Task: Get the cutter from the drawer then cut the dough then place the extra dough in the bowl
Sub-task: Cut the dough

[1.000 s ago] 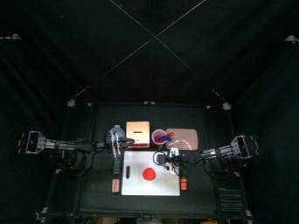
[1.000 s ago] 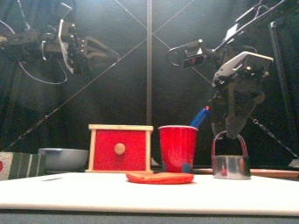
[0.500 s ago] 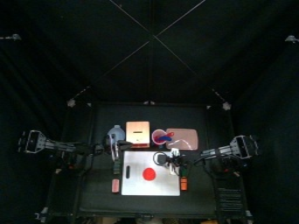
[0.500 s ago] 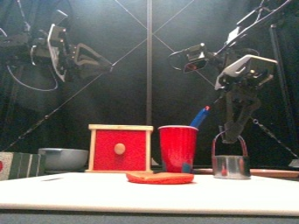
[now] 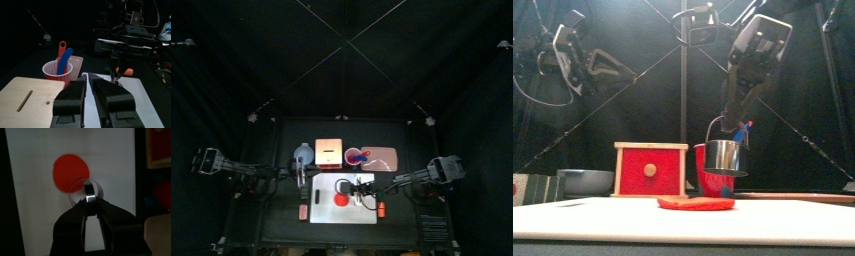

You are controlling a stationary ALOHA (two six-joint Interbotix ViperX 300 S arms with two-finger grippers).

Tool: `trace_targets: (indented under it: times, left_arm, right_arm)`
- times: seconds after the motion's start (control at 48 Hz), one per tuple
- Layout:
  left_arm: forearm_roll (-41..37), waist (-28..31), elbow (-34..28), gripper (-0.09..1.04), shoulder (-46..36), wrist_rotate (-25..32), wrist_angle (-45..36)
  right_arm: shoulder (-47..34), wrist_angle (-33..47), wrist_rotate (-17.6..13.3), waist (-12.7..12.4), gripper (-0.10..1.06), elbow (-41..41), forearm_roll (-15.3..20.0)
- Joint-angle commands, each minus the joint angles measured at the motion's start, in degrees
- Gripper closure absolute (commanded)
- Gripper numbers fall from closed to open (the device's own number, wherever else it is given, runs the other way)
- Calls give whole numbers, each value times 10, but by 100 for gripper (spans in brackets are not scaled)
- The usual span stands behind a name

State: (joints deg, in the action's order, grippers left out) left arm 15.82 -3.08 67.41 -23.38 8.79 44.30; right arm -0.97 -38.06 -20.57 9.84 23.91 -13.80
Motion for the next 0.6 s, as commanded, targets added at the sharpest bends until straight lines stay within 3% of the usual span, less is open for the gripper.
trace_targets:
  times: [0.021,0.604]
  left_arm:
    - [4,-5,-4,38,5,0,5]
    - [26,-5,20,38,11,0,4]
  right_arm:
    - [-15,2,-1,1,40,-47,2]
    - [-76,-21,3,25,40,-97,7]
